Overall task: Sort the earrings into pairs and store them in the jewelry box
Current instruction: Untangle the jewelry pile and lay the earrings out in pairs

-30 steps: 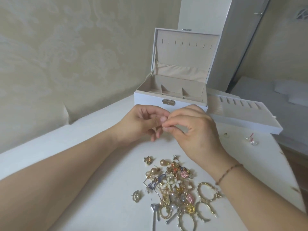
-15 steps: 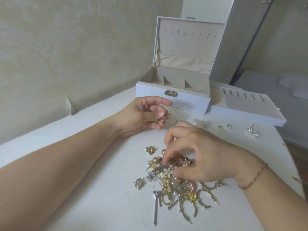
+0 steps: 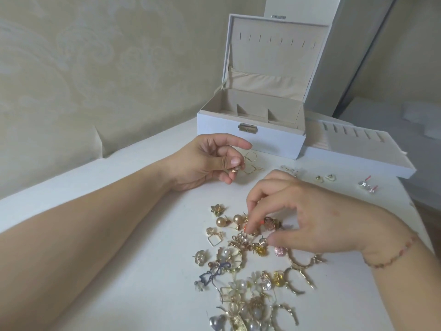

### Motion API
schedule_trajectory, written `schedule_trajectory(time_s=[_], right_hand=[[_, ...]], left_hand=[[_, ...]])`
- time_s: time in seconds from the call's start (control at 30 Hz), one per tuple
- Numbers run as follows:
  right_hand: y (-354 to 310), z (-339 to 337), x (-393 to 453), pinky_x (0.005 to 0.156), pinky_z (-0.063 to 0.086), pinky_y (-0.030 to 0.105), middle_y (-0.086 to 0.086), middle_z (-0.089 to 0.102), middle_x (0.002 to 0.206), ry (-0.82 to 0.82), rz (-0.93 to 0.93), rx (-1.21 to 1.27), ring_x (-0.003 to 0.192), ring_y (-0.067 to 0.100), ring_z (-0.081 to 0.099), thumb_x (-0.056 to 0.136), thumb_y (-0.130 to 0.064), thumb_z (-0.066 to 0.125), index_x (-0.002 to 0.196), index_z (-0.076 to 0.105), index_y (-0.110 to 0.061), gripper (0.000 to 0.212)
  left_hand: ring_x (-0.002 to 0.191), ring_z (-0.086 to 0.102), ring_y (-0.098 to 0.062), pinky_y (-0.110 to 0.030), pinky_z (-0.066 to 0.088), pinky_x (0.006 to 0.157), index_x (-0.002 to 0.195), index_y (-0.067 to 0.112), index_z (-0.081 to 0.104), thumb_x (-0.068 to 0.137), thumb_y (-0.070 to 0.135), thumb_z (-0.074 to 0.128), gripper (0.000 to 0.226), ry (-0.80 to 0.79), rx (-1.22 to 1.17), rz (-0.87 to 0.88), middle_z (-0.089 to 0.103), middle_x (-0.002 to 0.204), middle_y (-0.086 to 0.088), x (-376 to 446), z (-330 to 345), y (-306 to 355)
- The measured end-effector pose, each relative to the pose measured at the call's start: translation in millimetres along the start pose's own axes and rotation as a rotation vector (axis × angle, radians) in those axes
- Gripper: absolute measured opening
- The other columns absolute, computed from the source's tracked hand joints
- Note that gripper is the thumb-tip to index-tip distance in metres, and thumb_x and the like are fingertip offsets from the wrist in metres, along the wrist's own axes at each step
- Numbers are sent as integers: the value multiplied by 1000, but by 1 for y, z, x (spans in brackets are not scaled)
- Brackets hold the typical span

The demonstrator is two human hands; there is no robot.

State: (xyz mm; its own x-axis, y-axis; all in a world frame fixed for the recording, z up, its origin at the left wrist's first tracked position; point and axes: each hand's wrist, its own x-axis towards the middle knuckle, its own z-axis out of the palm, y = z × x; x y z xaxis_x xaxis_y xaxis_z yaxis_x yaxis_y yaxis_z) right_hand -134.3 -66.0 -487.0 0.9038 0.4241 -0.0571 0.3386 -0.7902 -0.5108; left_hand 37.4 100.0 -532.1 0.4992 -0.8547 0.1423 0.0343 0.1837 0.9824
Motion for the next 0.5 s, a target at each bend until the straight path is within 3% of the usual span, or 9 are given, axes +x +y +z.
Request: schedule_trajectory(time_s=[0.2,0.33,0.5], right_hand=[[4,-2,-2,101,34,27,-18,55,106,35,4,49,117,9,43,81,-21,74,94,72,-41,24],[8,-2,-1,101,33,21,-21,52,108,28,68,25,117,4,43,81,-28,76,106,67,-44,31],[10,-3,-4,83,40,14,-15,57,99,-64,139,69,94,8,52,78,-17,75,105,66,-42,37]], left_hand=[[60,61,-16,-25,55,59,116,6,60,84,1,64,33,-5,-6,-4,64,82,-10,1,0,0],[62,62,-17,-25,56,62,116,7,61,84,1,63,32,-14,-16,-6,65,84,-11,0,-1,1],[66,66,-16,-25,57,64,118,6,59,82,-5,58,38,-24,-31,-23,67,88,-8,0,-2,0]])
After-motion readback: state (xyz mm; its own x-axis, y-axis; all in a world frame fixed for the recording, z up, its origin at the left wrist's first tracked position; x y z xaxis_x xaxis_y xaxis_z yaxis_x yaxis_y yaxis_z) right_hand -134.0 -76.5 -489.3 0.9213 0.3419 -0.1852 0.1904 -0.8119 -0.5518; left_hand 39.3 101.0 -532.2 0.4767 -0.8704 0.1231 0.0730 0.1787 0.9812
